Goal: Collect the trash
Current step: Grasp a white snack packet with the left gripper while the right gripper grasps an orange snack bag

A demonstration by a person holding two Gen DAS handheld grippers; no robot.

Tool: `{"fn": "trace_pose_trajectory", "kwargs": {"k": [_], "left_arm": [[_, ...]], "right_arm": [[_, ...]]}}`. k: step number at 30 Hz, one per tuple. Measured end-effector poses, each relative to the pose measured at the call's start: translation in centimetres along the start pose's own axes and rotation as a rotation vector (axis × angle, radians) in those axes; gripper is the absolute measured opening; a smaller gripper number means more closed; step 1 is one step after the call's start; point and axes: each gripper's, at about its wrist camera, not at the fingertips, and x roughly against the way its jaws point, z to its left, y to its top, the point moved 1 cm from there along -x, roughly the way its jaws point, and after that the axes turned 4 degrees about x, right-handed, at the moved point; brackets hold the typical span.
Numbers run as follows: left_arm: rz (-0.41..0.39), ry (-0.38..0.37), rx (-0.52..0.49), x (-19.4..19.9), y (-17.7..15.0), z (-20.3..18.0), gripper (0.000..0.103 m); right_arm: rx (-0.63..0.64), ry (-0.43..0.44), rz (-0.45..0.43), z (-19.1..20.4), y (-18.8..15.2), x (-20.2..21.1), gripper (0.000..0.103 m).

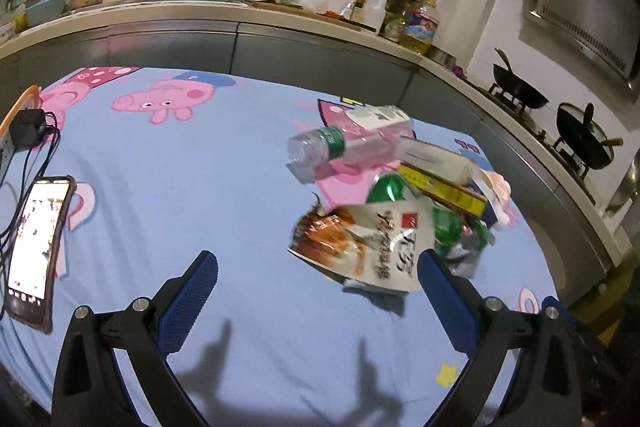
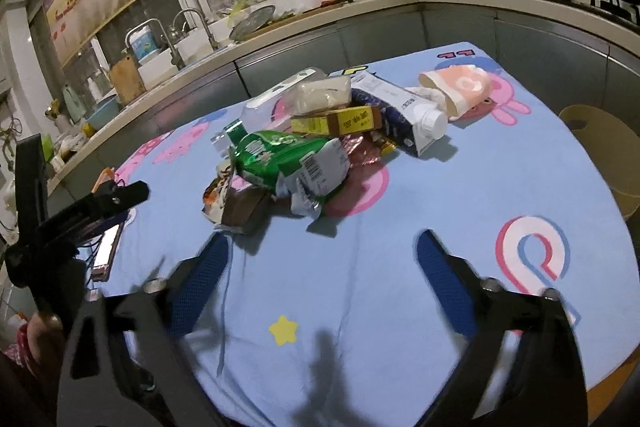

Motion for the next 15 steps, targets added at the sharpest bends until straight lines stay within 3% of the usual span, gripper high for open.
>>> {"fn": "trace_pose_trajectory", "kwargs": {"k": [2,4,6,10,15], "left_arm": [[0.005,-0.012,-0.007,-0.2,0.3,0.2,0.097],[0.024,-0.032,-0.022,-0.7,0.4,0.1,0.092],[0.055,-0.053,-0.042,-1.4,0.3,-0.3,0.086],[0.114,-0.091,-0.020,-2.7,0.2,0.3,0.079],[0.118,-0.065,0.026,-3.1,0.7,2.6,0.077]], "right_arm": [[0.003,0.012,0.017,-0.2,0.4,-0.6,0.061],[0.013,0.019,0.029,-0.2,0.6,-1.3,0.055],[0.024,0.042,0.041,0.1,0.9,-1.9,0.043],[0.032,0.112,0.070,1.2,1.7,-3.3,0.043],[0.063,0.201,0.127,3.8,3.1,-6.8,0.043]]}}
